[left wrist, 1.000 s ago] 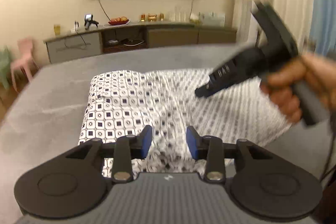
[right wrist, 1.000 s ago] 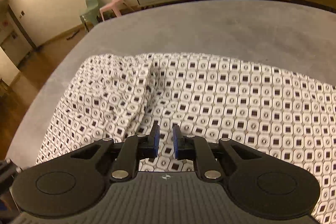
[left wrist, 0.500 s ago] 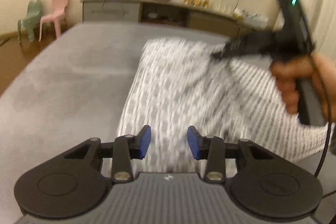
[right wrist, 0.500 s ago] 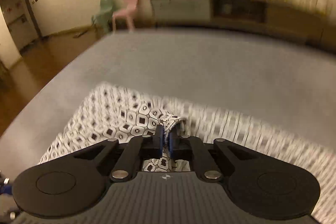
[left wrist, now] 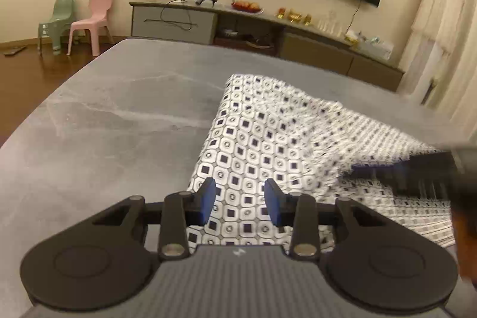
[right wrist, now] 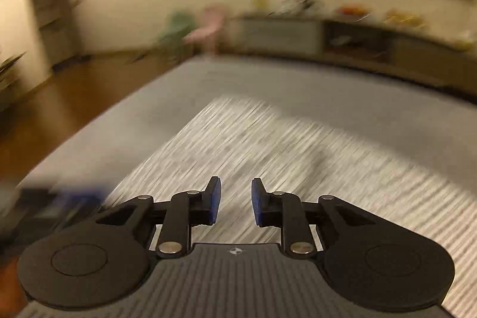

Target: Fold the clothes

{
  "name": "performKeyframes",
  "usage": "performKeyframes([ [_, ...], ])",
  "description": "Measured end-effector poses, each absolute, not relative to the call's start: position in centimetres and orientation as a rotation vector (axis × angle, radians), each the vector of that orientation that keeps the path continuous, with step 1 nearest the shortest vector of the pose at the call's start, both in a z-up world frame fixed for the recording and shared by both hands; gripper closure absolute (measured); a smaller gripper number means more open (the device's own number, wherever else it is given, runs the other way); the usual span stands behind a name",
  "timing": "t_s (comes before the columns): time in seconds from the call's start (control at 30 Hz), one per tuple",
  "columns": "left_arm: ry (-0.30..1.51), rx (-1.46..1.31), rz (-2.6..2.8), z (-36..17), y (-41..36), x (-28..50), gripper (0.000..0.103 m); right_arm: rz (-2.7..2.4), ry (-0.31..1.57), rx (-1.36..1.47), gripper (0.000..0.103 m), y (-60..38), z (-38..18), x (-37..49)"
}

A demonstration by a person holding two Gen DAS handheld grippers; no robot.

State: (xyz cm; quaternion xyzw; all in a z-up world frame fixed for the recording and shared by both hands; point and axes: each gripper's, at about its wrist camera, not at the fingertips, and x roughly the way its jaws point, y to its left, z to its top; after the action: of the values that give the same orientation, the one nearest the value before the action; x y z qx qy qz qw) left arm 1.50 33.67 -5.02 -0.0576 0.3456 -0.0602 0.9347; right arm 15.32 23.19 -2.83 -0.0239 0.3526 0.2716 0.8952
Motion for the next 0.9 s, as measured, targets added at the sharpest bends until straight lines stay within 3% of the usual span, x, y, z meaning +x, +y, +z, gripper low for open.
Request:
performKeyframes([
  [0.07,0.740,-0.097,-0.094,-5.8,33.5,1.9,0.068,0.572,0.766,-0.120,0.083,23.3,-4.4,13.7],
  [0.13,0.753,-0.073,-0.072,-6.2,33.3,2.1,0.074,0.562,0.780,-0.154,0.082,23.0,-4.7,13.1],
  [0.3,0.720,-0.013,-0.070,-5.8,31.9,1.6,0.076,0.513,0.827,-0.227,0.079,21.8,-4.5,13.5],
  [0.43,0.628,0.020,-0.179,-4.1,29.2,-0.4,0.073,0.506,0.800,-0.072,0.079,16.4,-3.6,11.6],
  [0.63,0.730,0.131,-0.149,-5.6,25.7,0.5,0.074,0.245,0.815,0.082,0.074,3.0,-3.4,10.0],
  [0.7,0.708,0.108,-0.148,-4.7,25.6,0.2,0.074,0.128,0.787,0.166,0.055,-3.1,-2.7,8.9],
  [0.73,0.698,0.110,-0.148,-4.2,25.3,0.0,0.074,0.037,0.756,0.198,0.037,-6.4,-2.6,7.9],
  [0.77,0.689,0.117,-0.149,-3.7,24.8,-0.2,0.074,-0.069,0.718,0.225,0.028,-9.7,-2.4,6.8],
  [0.9,0.659,0.149,-0.206,-2.7,21.4,-0.7,0.074,-0.405,0.650,0.283,0.028,-19.7,-3.1,3.0],
])
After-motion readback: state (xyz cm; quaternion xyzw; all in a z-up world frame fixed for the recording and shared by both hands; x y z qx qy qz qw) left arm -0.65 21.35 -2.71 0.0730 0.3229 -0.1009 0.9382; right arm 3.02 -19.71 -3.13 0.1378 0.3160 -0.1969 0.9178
